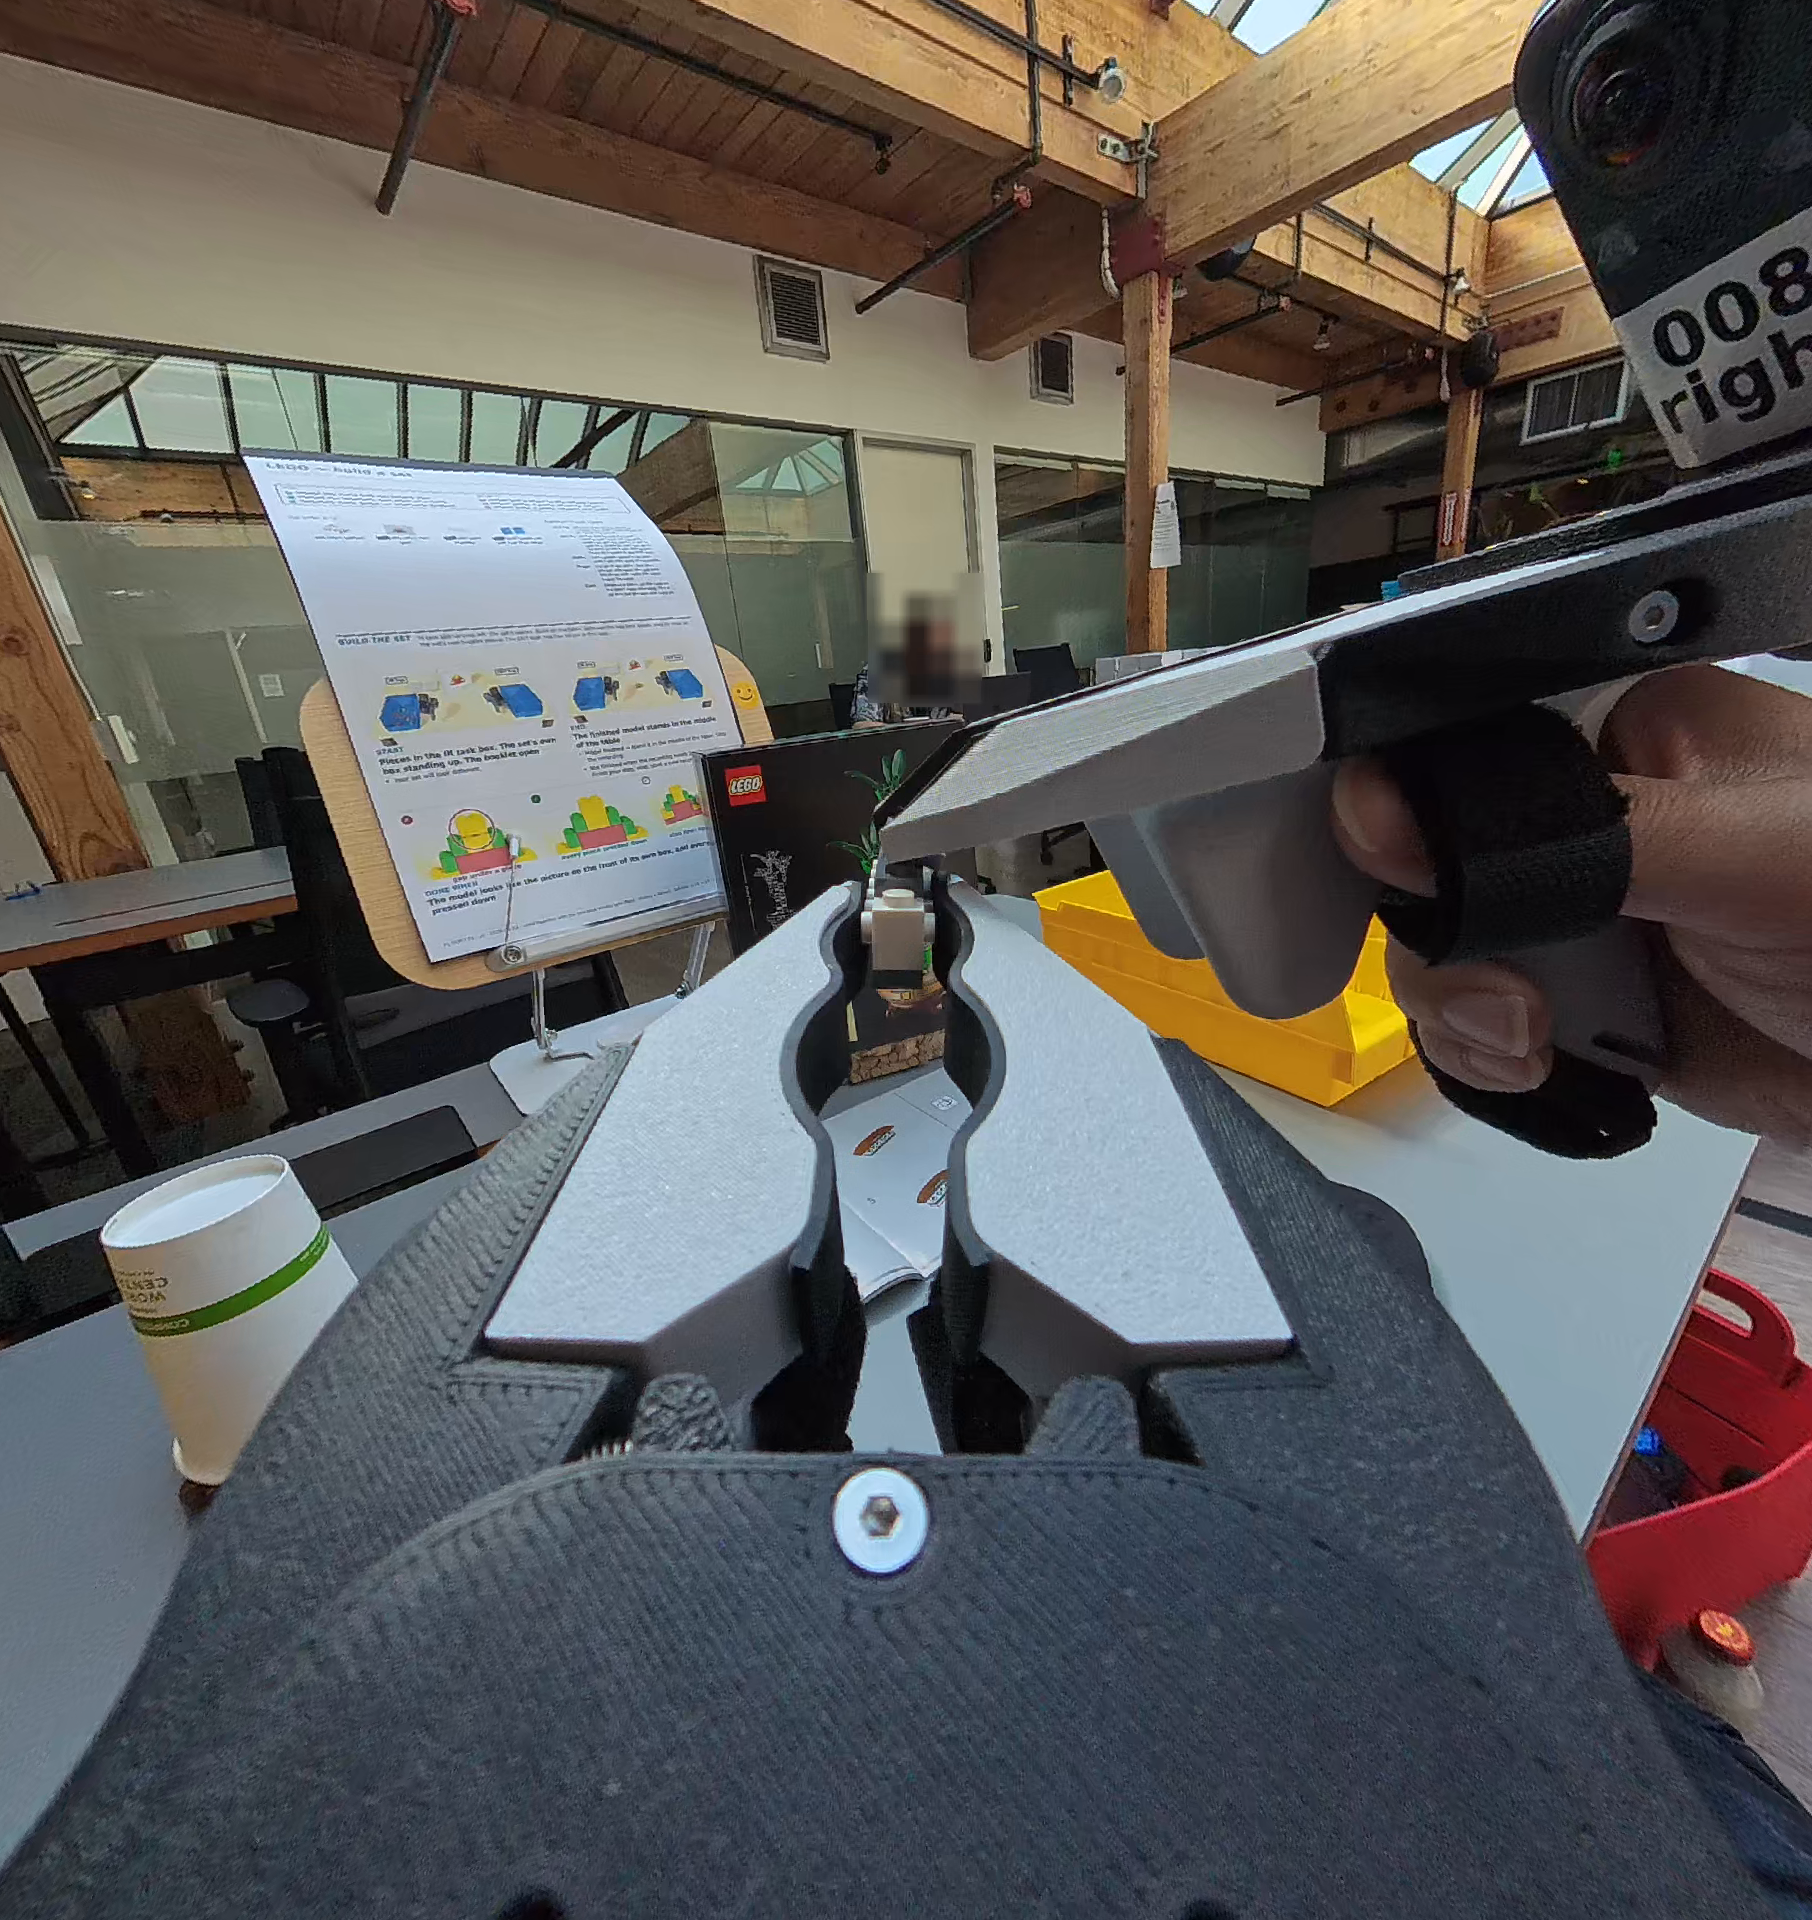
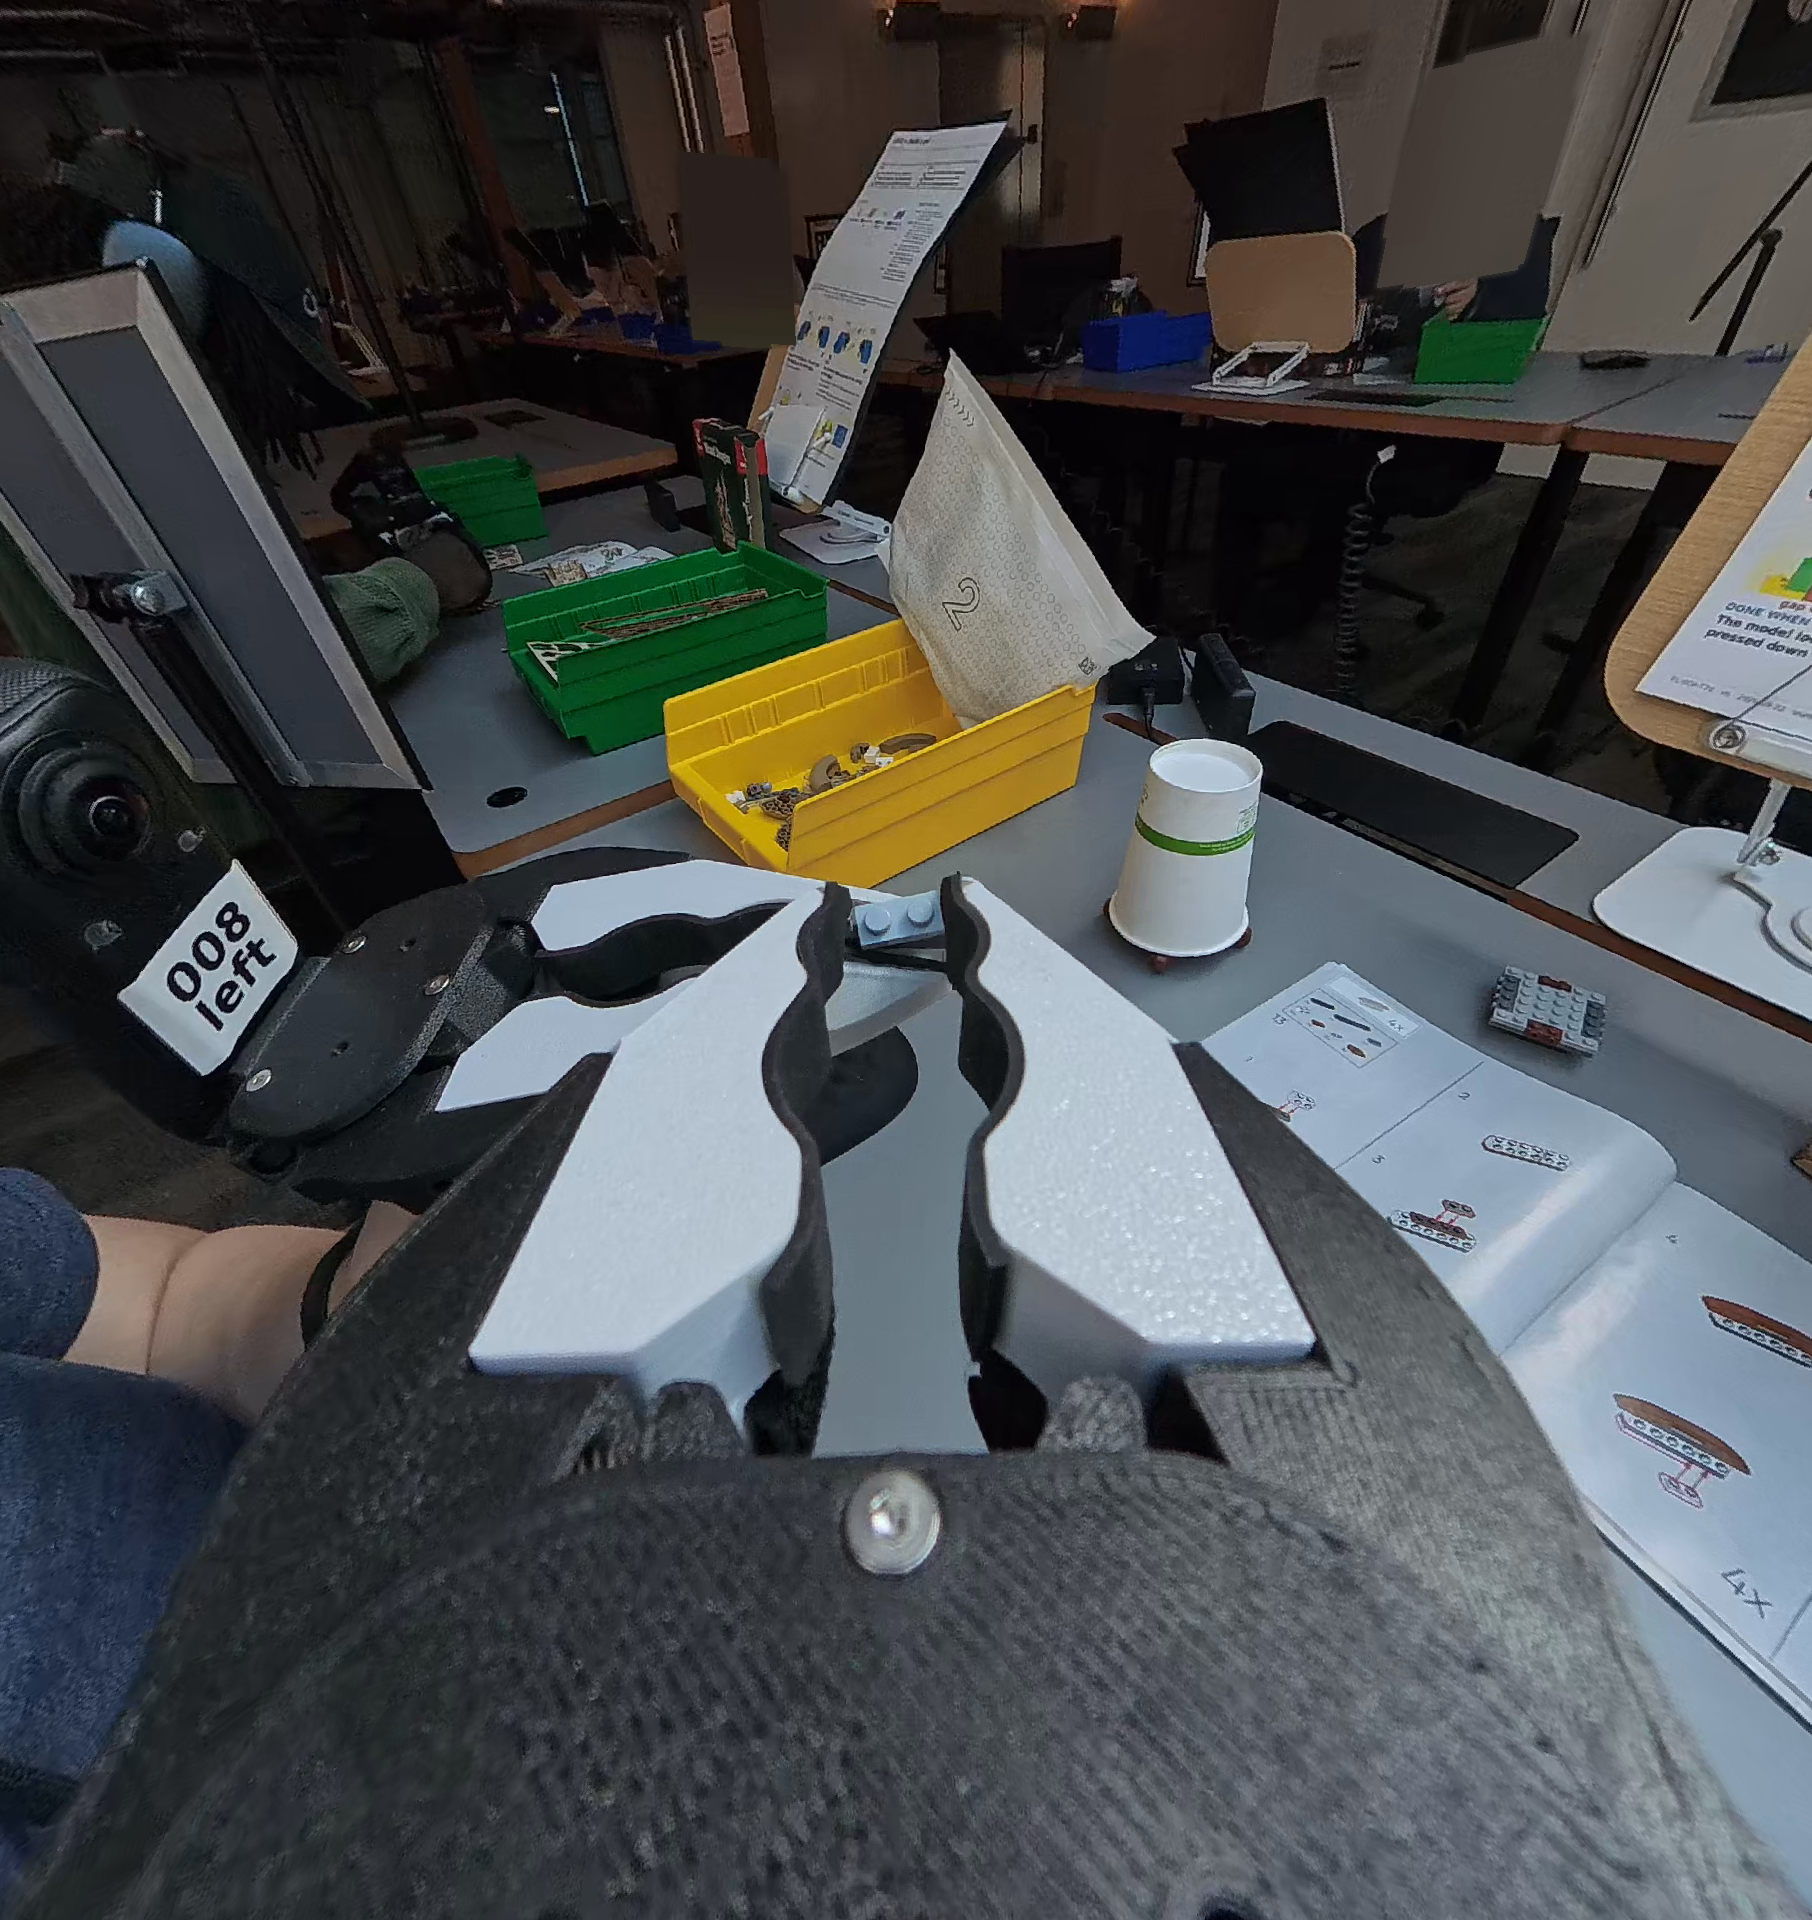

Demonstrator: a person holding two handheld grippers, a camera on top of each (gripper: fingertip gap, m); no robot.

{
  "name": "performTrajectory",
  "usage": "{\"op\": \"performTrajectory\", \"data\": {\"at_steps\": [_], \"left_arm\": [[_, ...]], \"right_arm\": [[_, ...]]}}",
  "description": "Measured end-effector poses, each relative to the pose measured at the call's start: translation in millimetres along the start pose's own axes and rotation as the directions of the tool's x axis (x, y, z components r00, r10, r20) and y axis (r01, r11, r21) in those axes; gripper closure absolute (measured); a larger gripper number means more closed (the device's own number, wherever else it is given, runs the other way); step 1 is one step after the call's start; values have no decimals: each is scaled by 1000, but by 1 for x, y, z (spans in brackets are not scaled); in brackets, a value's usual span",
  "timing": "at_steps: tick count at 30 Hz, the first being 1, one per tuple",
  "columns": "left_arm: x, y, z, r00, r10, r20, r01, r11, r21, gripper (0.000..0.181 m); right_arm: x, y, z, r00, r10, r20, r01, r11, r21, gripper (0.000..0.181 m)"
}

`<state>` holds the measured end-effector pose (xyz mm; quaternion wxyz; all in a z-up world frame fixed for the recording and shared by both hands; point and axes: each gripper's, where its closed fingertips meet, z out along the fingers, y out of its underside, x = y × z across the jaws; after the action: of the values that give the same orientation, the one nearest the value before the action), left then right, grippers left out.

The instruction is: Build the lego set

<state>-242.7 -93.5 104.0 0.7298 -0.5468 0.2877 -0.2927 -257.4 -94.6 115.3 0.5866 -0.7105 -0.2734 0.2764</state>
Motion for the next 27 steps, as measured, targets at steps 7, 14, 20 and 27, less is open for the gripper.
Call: {"op": "performTrajectory", "data": {"at_steps": [7,14,20,27], "left_arm": [[1,-6,-3,1000,-21,-9,21,999,37,173],[1,-8,-5,997,-66,-25,68,996,56,173],[2,-16,-11,999,27,19,-29,993,117,172],[4,-22,-10,990,122,74,-131,984,123,173]], "right_arm": [[-5,-3,-2,1000,-17,8,17,999,42,164],[-10,-5,-2,999,-26,29,23,995,94,166],[-17,-11,-3,995,-26,101,13,992,126,166],[-18,-15,-3,996,-58,71,48,989,139,166]]}}
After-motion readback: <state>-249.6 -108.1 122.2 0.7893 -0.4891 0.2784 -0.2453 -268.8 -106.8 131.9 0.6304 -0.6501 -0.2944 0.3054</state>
